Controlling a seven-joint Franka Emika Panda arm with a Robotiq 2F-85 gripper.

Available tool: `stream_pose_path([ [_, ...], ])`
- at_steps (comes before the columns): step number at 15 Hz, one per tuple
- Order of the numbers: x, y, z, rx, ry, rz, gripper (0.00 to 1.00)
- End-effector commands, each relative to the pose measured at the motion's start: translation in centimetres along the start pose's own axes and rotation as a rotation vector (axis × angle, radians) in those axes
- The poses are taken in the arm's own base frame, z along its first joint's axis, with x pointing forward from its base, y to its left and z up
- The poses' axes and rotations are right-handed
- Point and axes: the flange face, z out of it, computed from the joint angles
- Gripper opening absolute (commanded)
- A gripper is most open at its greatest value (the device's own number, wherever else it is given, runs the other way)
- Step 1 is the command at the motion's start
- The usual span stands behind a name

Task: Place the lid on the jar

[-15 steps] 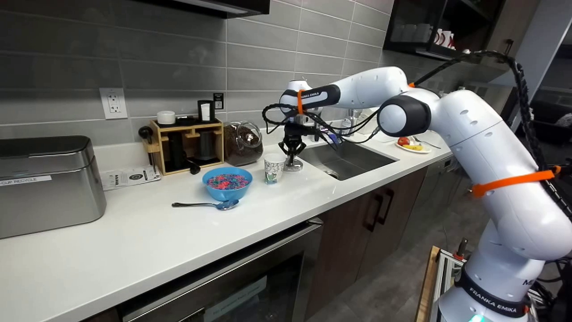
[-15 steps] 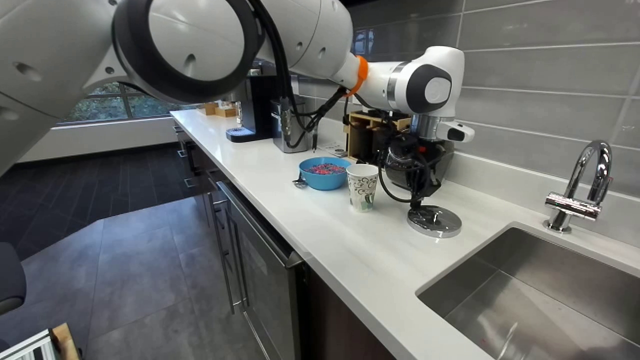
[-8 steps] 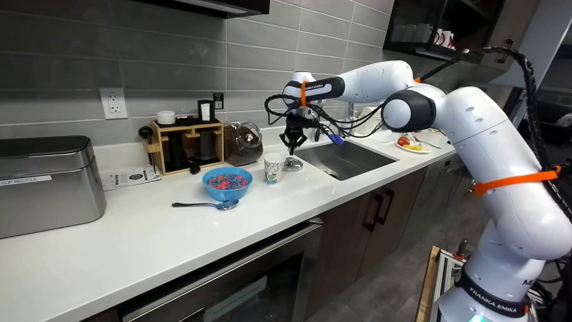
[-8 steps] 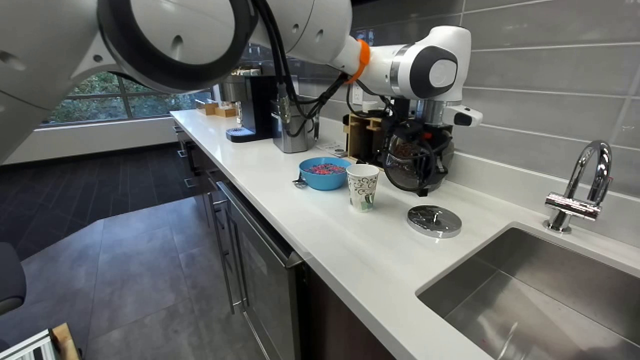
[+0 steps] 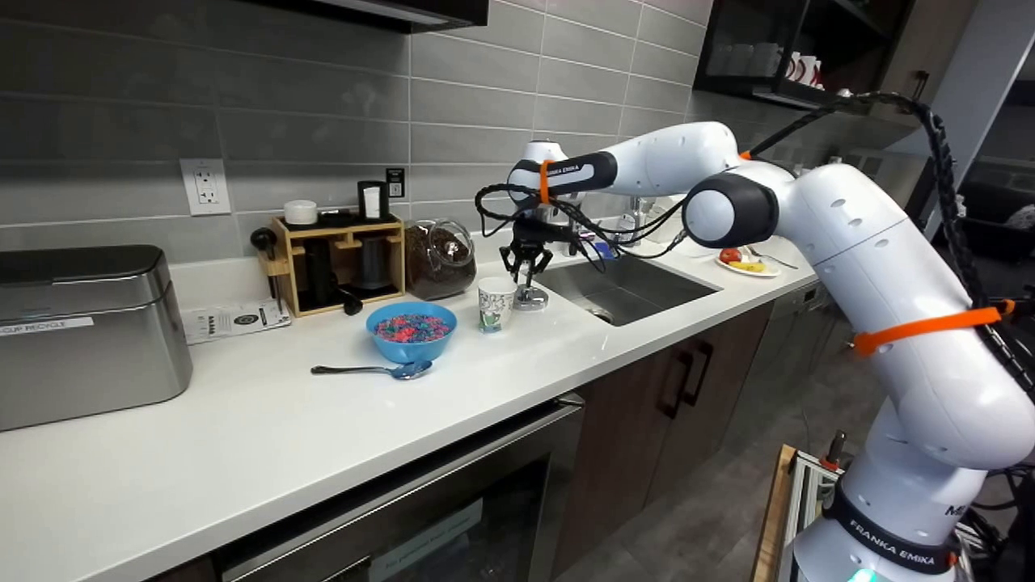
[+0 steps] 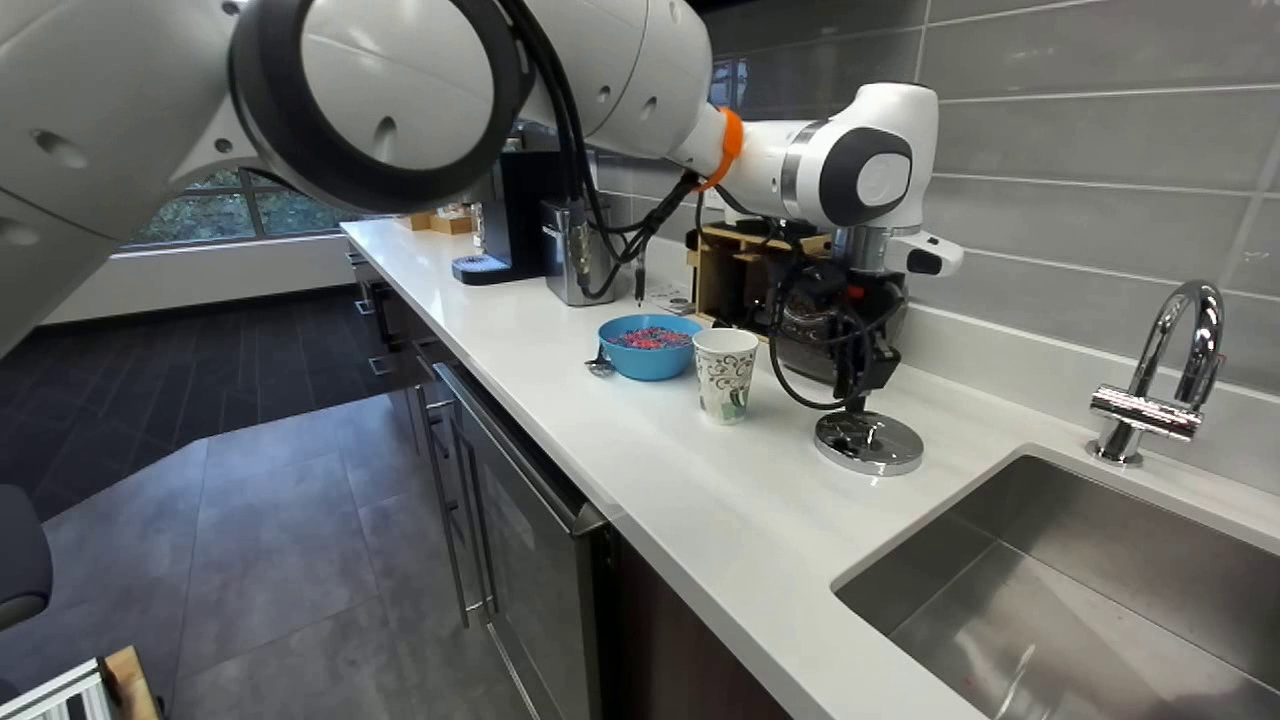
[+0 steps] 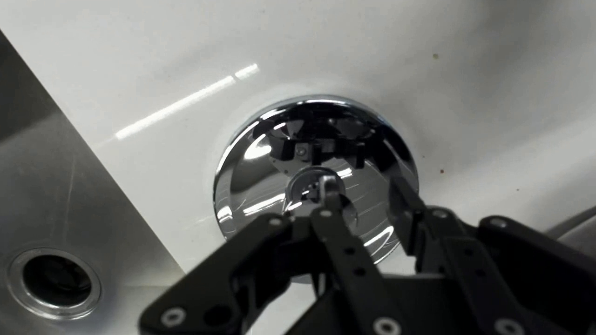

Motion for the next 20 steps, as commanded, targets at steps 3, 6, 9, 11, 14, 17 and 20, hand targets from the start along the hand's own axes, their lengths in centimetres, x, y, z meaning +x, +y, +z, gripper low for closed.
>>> stream_pose_path([
  [3,1.2,0.1,0.9,0.011,0.016,0.029,0.81],
  [6,1.7,0.7,0.9,0.002,0.018,0.042,1.0],
  [9,2.2,1.4,1.2,-0.009,0.02,0.062,1.0],
  [11,2.4,1.6,1.8,-0.011,0.015,0.074,1.0],
  [14,2.6,1.9,2.5,-0.018,0.002,0.081,0.99],
  [17,2.6,1.9,3.1,-0.024,-0.008,0.084,0.87],
  [20,2.7,1.9,3.5,-0.029,-0.014,0.088,0.78],
])
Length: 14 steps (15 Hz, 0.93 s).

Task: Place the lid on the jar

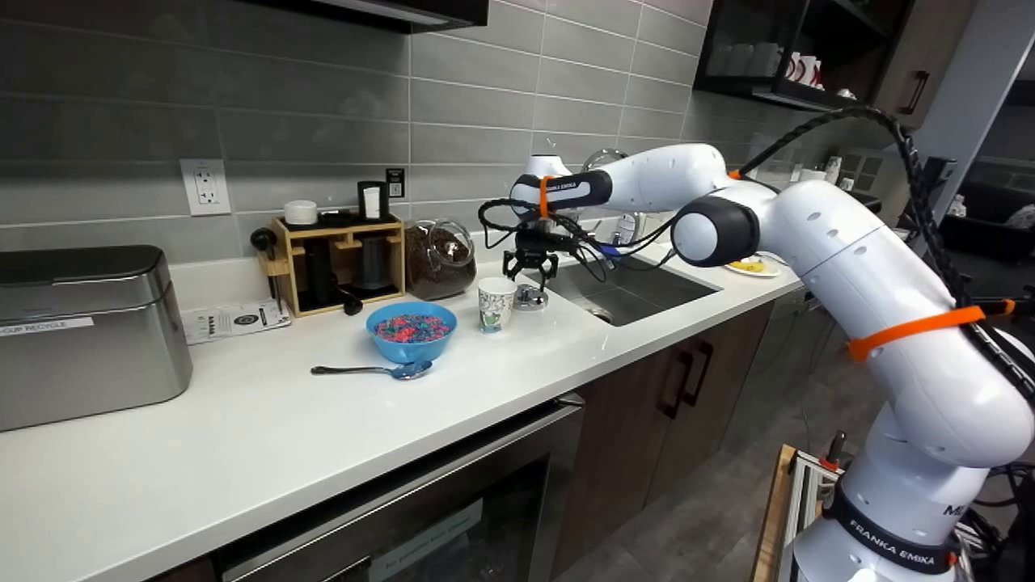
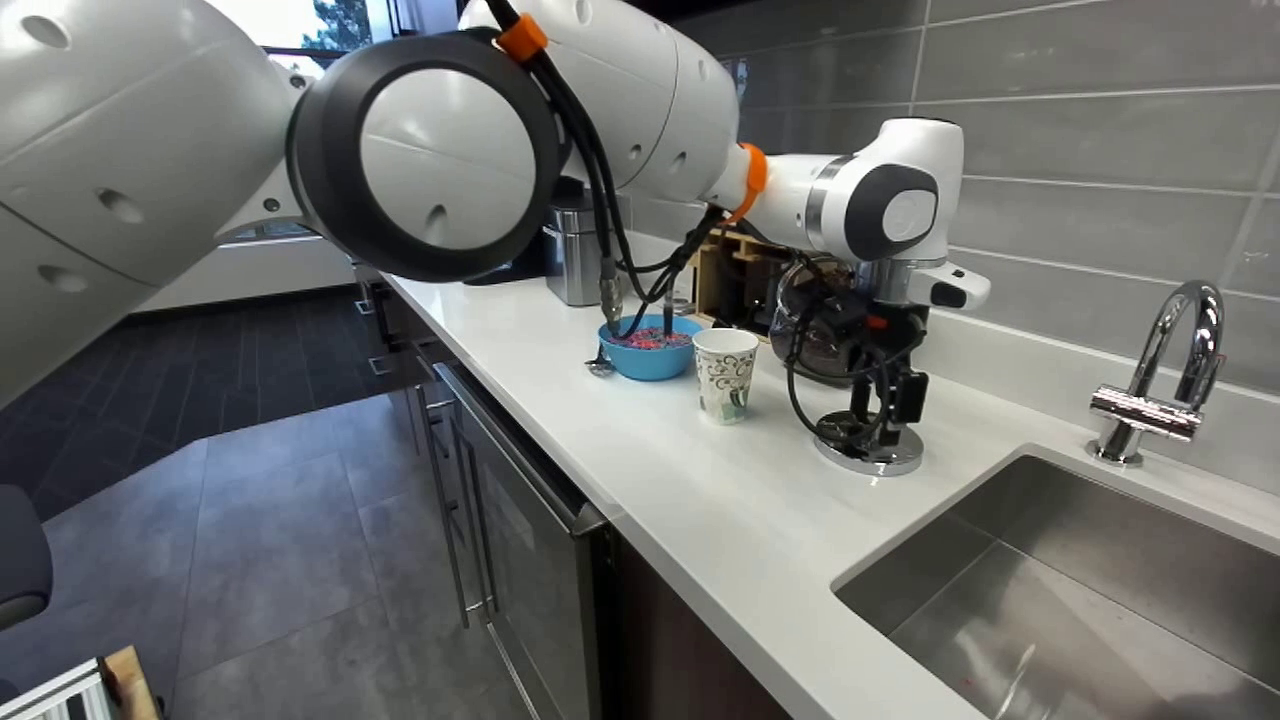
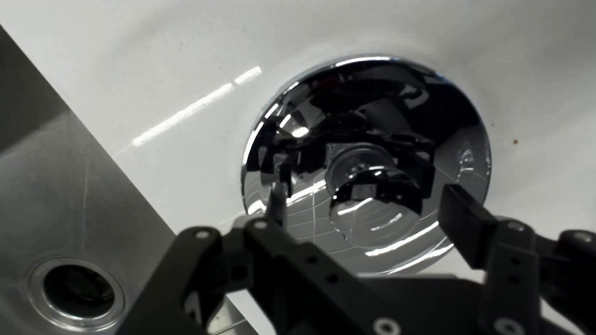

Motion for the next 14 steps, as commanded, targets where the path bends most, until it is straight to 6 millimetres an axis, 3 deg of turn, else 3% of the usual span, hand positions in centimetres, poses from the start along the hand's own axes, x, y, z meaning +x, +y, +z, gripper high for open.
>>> stream_pose_path([
  [1,0.4,0.0,0.5,-0.007,-0.018,0.017,0.8],
  [3,0.4,-0.1,0.6,-0.007,-0.018,0.017,0.71],
  [5,0.4,-0.2,0.6,-0.01,-0.019,0.016,0.52],
  [7,0.3,-0.2,0.5,-0.019,-0.028,0.016,0.42],
  [9,0.0,-0.2,0.5,-0.034,-0.045,0.016,0.42],
  [10,-0.1,-0.2,0.5,-0.038,-0.053,0.017,0.35],
  [11,-0.2,-0.2,0.4,-0.041,-0.06,0.017,0.21],
  [14,-0.3,-0.4,-0.5,-0.015,-0.061,0.028,0.21],
])
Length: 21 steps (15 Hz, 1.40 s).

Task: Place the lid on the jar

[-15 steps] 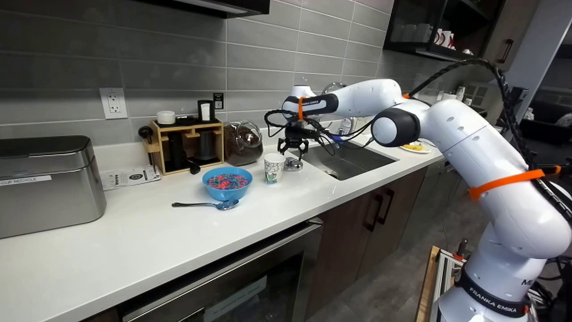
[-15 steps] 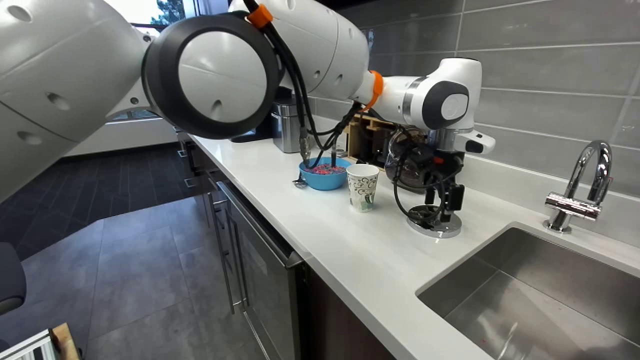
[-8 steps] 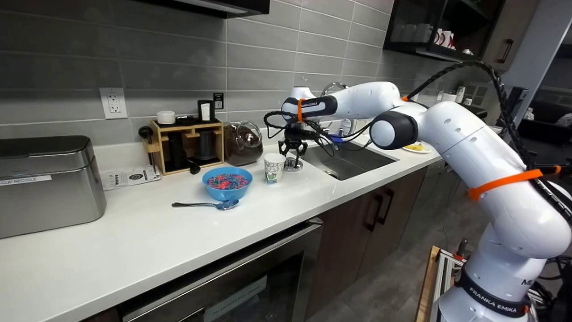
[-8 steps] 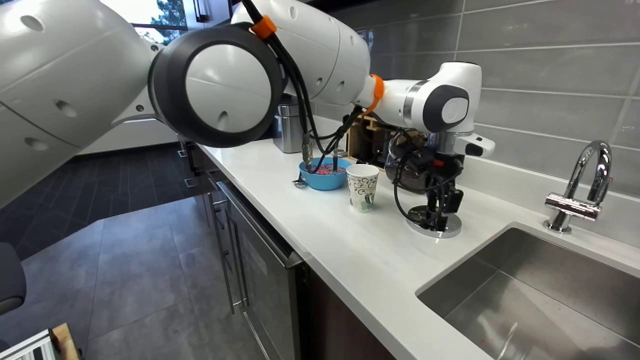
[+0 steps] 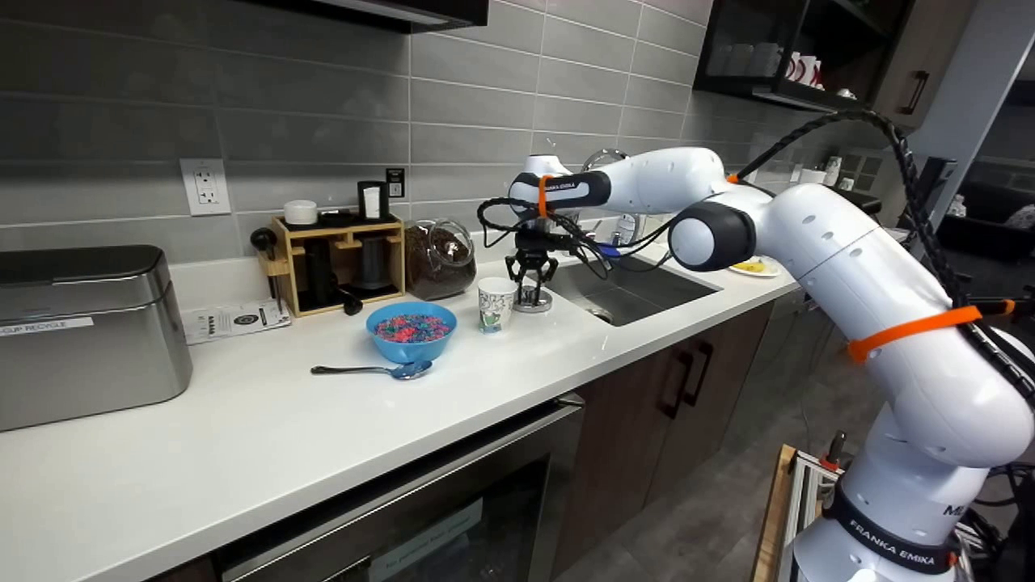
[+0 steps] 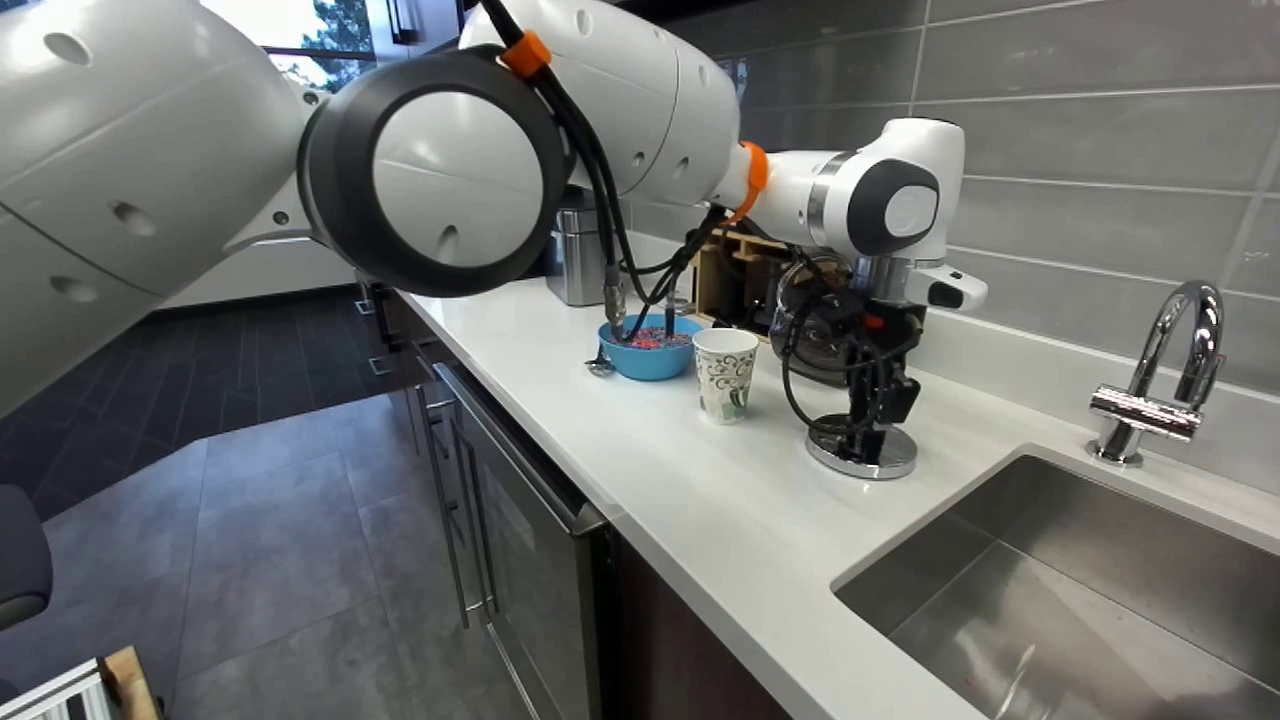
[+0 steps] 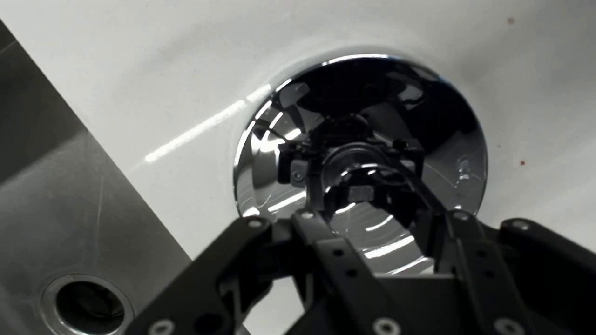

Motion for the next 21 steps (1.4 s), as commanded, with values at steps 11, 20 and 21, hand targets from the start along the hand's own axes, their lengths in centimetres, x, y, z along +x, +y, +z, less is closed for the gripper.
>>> stream_pose_path([
  [11,-1.7,0.7,-14.2,0.26,0.256,0.068,0.21],
  [20,-6.9,0.2,-16.9,0.549,0.462,0.1,0.21],
  [21,-7.6,0.3,-16.5,0.565,0.474,0.122,0.21],
])
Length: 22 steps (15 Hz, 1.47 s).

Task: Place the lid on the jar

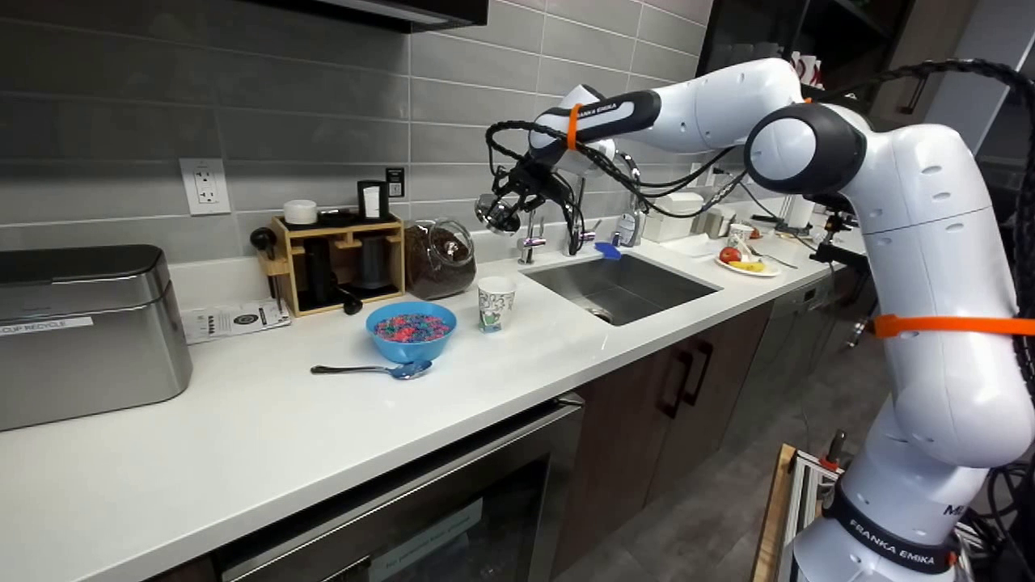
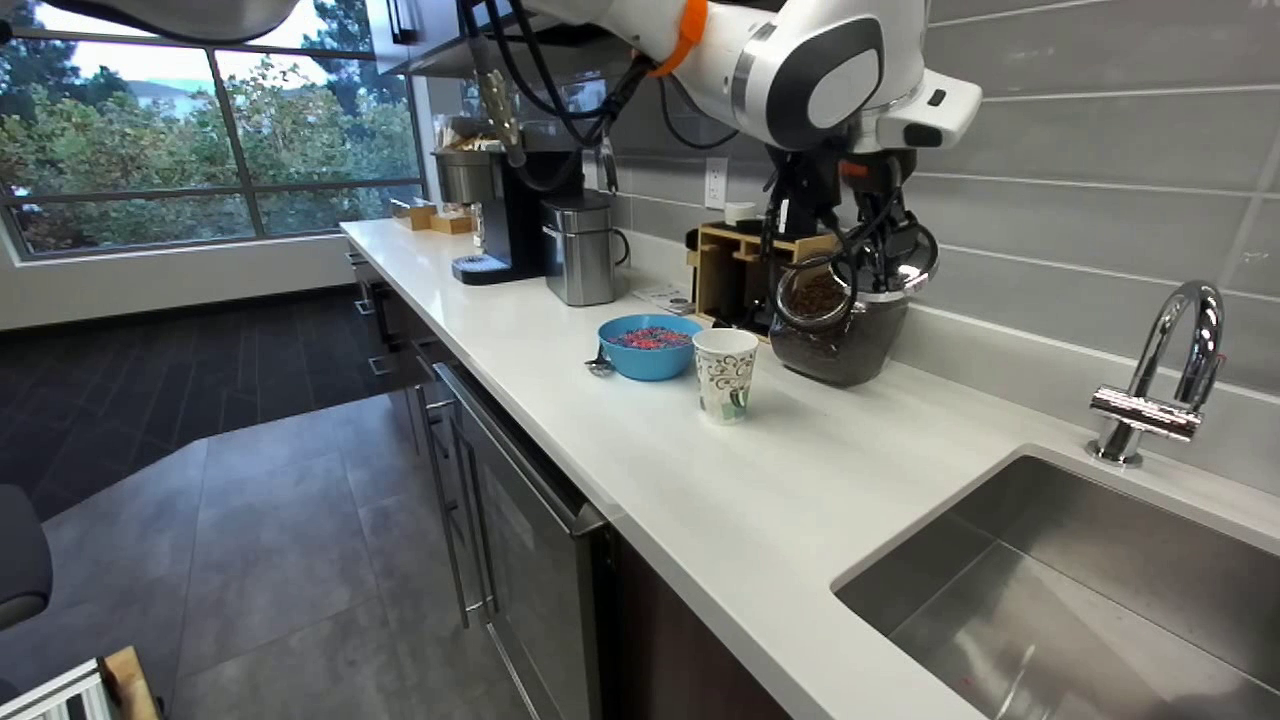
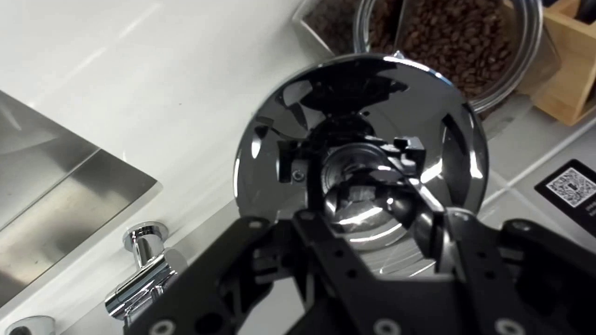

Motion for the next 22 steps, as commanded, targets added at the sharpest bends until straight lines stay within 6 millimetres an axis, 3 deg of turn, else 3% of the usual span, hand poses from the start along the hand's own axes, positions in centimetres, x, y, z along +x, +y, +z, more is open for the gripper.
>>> stream_pose_path([
  [1,-3.8,1.5,-0.9,0.041,0.047,0.086,0.21],
  [2,-4.6,2.2,-1.0,0.036,0.049,0.108,0.21],
  [3,-2.3,0.8,0.2,0.035,0.045,0.053,0.46],
  [7,-4.0,1.9,-0.1,0.025,0.043,0.077,0.46],
  [8,-3.9,1.9,-0.3,0.025,0.045,0.079,0.21],
  [16,-9.8,-5.3,1.8,0.077,0.017,-0.109,0.21],
  [22,-10.1,-6.6,3.0,0.075,0.04,-0.154,0.21],
])
